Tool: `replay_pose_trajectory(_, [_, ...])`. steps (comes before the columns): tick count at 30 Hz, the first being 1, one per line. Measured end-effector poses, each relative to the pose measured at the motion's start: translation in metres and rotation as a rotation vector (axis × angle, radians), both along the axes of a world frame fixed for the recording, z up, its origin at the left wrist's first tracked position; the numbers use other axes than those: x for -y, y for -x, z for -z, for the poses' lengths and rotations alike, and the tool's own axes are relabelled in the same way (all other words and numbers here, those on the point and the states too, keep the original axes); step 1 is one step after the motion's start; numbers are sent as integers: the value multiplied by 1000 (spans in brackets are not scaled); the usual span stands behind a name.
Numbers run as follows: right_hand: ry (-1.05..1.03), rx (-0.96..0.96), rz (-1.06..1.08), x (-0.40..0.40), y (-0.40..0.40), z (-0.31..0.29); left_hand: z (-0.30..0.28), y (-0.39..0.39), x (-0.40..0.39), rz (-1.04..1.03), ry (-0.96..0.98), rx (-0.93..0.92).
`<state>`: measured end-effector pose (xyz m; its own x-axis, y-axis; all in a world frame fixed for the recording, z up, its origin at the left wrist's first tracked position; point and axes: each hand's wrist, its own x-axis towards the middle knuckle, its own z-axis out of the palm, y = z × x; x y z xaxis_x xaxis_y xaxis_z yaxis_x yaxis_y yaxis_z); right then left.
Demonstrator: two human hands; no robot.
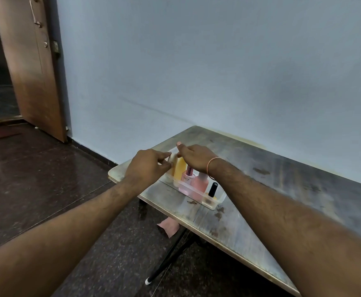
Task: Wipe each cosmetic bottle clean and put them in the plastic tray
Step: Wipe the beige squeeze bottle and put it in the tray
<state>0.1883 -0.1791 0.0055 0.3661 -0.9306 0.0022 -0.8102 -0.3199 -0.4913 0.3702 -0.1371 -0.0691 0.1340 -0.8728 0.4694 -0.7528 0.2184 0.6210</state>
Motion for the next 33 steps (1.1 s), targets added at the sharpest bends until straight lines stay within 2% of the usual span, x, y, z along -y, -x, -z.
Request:
replay_pose_trajectory(26, [11, -30, 11, 6, 4, -4, 7, -4, -3, -103, 46, 101])
replay_pose_trajectory(29, [28, 4, 16, 4, 9, -7, 5, -4, -6, -97, 84, 204])
replay_pose_trajectory(33, [114, 4, -10, -9, 21, -13, -8, 11, -19, -199, 226, 430])
